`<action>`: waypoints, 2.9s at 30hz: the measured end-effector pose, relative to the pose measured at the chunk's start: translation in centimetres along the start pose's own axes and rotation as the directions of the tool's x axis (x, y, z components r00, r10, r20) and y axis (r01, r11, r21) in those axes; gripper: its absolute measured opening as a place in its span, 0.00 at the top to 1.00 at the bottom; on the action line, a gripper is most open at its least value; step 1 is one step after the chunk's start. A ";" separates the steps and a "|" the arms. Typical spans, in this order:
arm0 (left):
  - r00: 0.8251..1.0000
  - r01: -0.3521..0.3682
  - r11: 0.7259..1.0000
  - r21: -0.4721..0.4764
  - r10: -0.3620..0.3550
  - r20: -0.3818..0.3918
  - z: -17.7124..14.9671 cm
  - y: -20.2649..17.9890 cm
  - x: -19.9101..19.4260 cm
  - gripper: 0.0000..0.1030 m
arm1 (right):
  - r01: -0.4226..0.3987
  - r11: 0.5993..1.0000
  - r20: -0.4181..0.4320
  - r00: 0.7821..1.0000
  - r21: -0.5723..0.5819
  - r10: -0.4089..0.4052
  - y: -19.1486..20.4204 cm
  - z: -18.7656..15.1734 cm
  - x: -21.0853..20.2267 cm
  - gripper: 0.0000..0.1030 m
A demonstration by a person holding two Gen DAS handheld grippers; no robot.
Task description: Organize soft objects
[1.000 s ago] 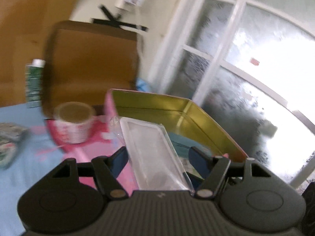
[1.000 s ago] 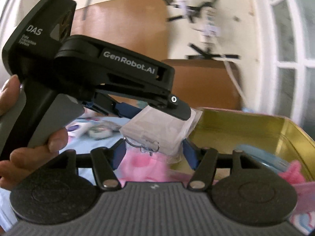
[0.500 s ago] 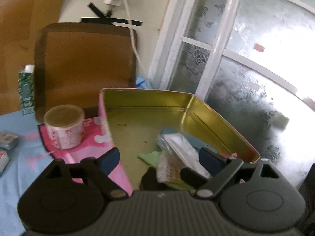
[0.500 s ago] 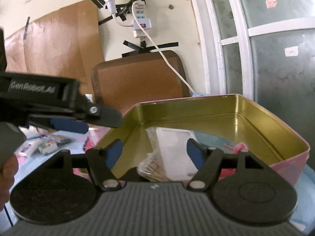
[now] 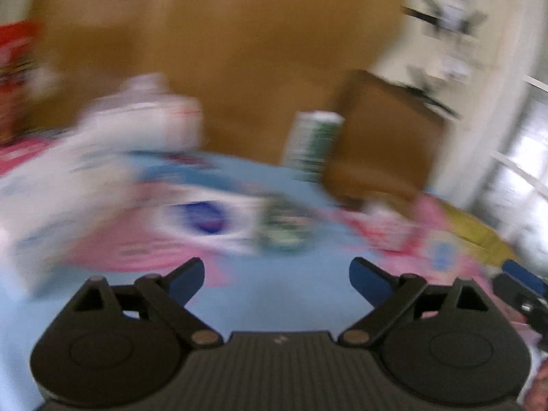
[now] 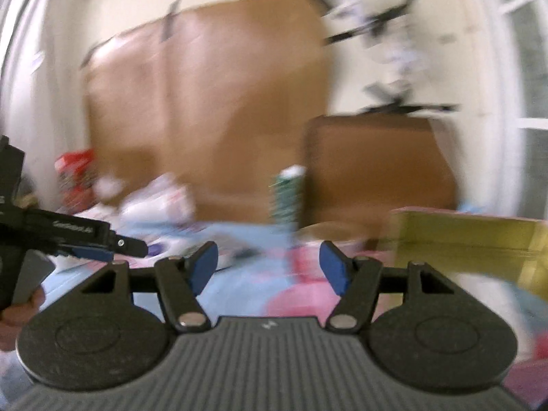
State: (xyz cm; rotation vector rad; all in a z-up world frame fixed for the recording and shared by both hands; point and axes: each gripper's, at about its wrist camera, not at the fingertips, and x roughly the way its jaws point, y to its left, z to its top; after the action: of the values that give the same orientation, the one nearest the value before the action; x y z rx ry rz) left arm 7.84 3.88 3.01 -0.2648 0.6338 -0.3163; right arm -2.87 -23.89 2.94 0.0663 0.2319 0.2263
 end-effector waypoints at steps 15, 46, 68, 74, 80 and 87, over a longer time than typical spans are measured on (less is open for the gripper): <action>0.991 -0.034 0.995 -0.093 0.045 0.123 -1.6 6.9 -2.0 0.08 | -0.182 0.983 -0.317 0.934 -0.035 0.162 10.5 3.9 22.7 0.34; 0.994 0.039 0.988 -0.150 -0.023 0.104 -1.7 8.2 -1.8 0.02 | -0.375 0.926 -0.326 0.871 0.043 0.368 9.6 -2.3 10.3 0.24; 0.998 0.021 0.988 -0.153 -0.012 0.063 -1.5 8.2 -1.2 0.02 | -0.325 0.945 -0.318 0.894 0.020 0.315 8.7 -4.6 8.1 0.12; 0.998 0.021 0.988 -0.153 -0.011 0.064 -1.6 8.2 -1.2 0.02 | -0.326 0.945 -0.314 0.894 0.030 0.319 8.5 -4.7 8.0 0.12; 0.998 0.021 0.988 -0.153 -0.011 0.064 -1.6 8.1 -1.2 0.02 | -0.327 0.944 -0.315 0.894 0.031 0.320 8.5 -4.7 8.0 0.12; 0.998 0.020 0.988 -0.154 -0.010 0.064 -1.6 8.1 -1.2 0.02 | -0.327 0.944 -0.315 0.894 0.029 0.319 8.5 -4.7 8.0 0.12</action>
State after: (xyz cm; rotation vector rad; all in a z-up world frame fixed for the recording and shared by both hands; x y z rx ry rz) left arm 7.65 11.55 -0.29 -0.4266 0.5951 -0.2724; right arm 1.81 -13.56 -2.60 0.0431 0.5396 0.5754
